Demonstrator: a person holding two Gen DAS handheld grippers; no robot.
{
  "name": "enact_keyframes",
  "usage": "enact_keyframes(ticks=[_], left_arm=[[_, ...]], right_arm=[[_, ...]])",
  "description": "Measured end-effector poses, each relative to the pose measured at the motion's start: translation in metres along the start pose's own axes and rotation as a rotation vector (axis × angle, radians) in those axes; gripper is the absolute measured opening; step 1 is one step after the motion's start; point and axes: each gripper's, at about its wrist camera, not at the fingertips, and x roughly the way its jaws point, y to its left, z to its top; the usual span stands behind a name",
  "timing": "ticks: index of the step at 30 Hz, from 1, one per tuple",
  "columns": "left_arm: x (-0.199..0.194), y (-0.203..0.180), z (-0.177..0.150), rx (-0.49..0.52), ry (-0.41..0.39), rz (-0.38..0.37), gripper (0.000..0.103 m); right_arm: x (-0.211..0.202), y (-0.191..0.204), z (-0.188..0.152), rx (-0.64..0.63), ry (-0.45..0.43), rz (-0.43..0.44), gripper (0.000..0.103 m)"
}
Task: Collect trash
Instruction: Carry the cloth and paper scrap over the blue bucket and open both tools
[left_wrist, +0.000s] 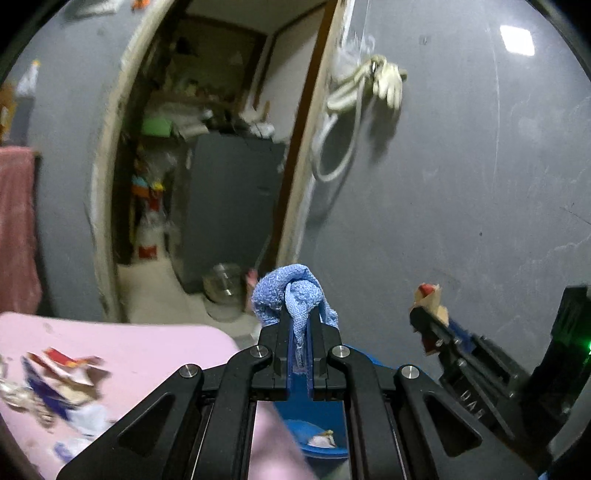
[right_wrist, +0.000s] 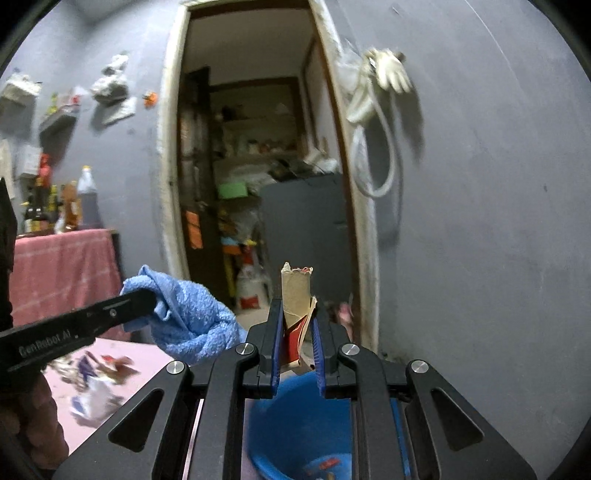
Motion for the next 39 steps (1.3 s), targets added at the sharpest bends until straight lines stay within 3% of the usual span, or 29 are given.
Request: enact_keyframes(ticks=[10, 23, 27, 29, 33, 36, 39], left_arm=[[0.082, -0.011, -0.023, -0.009, 0.225, 0.009, 0.003], [0.124, -0.015, -0.066, -0.022, 0.422, 0.036, 0.004], [0.126, -0.012, -0.073, -0.025, 0.451, 0.039, 0.006], [0.123, -0.014, -0.073, -0.018, 0.448, 0.044, 0.008], [0.119, -0.010, -0.071, -0.056, 0.437, 0.033, 0.023], [0.112, -0.005, -0.066, -0.077, 0.421, 0.038, 0.023], [0.099, -0.002, -0.060, -0.079, 0.389, 0.056, 0.025]], right_arm=[[0.037, -0.046, -0.043, 0.061, 0.199, -0.060, 0.015], [0.049, -0.061, -0.058, 0.095, 0.296, -0.061, 0.016], [0.053, -0.064, -0.058, 0.113, 0.316, -0.061, 0.028], [0.054, -0.065, -0.058, 0.118, 0.322, -0.058, 0.029], [0.052, -0.066, -0.055, 0.129, 0.319, -0.055, 0.033], [0.048, -0.068, -0.052, 0.138, 0.297, -0.056, 0.045], [0.042, -0.067, -0.049, 0.142, 0.278, -0.052, 0.048]])
